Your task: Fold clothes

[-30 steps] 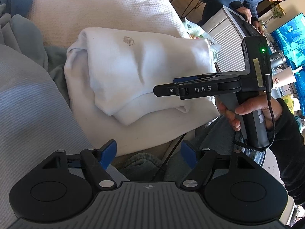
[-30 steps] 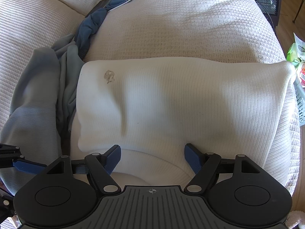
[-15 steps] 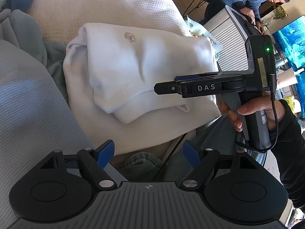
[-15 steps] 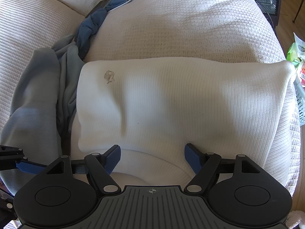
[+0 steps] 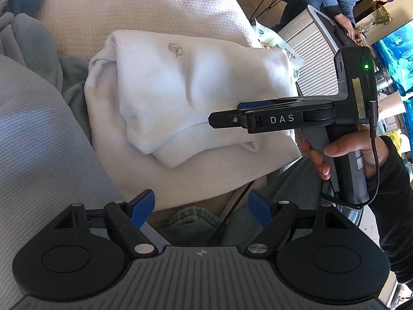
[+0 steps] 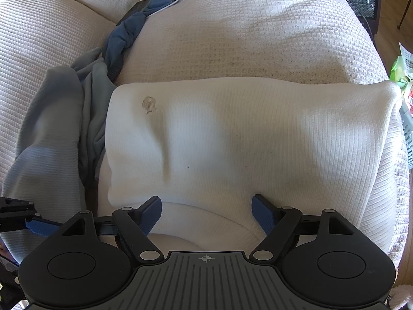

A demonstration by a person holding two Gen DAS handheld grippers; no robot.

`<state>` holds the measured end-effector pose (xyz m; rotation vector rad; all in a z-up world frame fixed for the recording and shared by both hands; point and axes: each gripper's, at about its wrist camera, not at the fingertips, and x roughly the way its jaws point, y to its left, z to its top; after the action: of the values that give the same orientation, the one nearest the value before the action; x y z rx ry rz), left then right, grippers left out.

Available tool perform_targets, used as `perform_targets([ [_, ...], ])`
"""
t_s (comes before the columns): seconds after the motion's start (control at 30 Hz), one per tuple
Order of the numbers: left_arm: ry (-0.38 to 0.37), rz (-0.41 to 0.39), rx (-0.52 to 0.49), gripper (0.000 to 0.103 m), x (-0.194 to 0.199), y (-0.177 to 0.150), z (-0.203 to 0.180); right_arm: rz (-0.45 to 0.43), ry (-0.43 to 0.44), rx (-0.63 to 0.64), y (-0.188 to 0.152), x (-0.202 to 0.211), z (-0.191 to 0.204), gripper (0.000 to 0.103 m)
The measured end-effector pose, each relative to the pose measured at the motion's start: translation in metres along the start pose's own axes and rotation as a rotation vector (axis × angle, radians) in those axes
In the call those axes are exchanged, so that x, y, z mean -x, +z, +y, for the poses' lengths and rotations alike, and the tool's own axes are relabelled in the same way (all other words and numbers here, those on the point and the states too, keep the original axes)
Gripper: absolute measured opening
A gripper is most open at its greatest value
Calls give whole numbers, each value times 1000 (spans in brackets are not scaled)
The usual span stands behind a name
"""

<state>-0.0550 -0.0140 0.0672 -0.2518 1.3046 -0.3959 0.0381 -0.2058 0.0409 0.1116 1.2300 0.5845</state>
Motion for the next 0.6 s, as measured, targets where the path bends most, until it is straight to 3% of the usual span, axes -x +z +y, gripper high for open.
perform_targets([
  [0.6, -3, -1, 12, 79, 1, -1, 3, 2, 1, 3, 0, 0, 0, 81],
])
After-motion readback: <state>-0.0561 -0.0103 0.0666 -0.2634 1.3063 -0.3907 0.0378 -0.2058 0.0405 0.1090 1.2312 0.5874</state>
